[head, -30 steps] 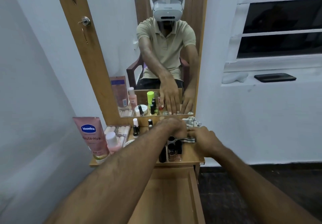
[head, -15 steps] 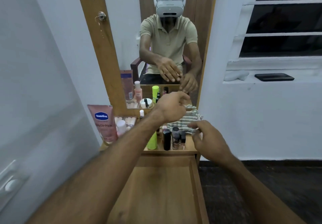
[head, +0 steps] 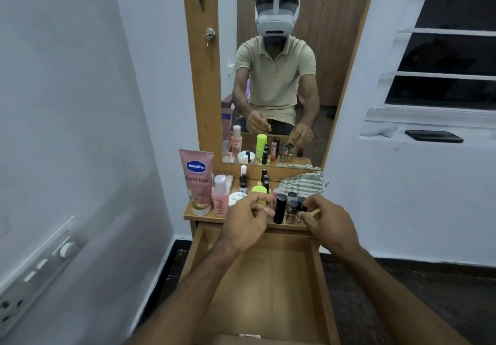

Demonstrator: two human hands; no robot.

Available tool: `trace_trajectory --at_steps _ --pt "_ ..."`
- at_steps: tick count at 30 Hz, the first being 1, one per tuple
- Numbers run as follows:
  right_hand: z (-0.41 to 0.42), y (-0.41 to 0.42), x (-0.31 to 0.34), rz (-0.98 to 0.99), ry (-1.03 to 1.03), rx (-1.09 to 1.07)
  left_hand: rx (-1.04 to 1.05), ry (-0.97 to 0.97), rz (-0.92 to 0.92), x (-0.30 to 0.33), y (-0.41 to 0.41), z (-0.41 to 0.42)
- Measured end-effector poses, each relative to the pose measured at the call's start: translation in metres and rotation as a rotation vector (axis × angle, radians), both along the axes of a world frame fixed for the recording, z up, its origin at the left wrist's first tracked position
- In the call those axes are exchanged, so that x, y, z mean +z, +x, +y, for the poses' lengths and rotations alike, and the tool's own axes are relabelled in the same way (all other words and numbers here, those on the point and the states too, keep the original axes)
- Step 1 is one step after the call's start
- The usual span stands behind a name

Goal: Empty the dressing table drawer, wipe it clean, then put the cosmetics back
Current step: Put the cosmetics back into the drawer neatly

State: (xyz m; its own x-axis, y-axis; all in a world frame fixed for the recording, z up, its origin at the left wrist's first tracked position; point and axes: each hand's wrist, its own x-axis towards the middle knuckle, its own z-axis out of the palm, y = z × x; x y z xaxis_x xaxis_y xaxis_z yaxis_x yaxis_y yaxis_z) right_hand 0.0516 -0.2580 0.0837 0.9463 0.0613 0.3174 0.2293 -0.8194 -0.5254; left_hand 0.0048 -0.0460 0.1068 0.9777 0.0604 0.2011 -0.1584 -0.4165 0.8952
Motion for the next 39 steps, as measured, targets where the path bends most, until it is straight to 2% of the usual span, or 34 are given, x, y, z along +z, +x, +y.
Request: trace_trajectory --at_steps 5,8,15,21,28,35,39 --pt "-0.002 -0.012 0.005 0.040 0.108 -0.039 -0.022 -0.032 0.047 -0.029 -0.017 -0.003" --pt "-0.005 -0.027 0.005 0.092 0.154 0.020 -0.037 -0.027 0.093 -0.051 -0.029 -0.012" --pt "0.006 -0.060 -0.014 0.248 0.056 0.249 -0.122 0.218 0.133 -0.080 -0.052 -0.028" --pt "0.006 -0.067 -0.022 0.328 0.068 0.290 -0.052 0.372 0.104 -0.095 -0.065 -0.029" --pt "0.009 -0.066 -0.029 0.298 0.025 0.268 -0.020 0.536 0.029 -0.096 -0.064 -0.031" --pt "0.006 -0.067 -0.028 0.326 -0.102 0.278 -0.047 0.534 0.027 -0.100 -0.063 -0.032" --pt "-0.001 -0.071 -0.027 0.316 -0.326 0.254 -0.080 0.639 0.054 -0.104 -0.061 -0.033"
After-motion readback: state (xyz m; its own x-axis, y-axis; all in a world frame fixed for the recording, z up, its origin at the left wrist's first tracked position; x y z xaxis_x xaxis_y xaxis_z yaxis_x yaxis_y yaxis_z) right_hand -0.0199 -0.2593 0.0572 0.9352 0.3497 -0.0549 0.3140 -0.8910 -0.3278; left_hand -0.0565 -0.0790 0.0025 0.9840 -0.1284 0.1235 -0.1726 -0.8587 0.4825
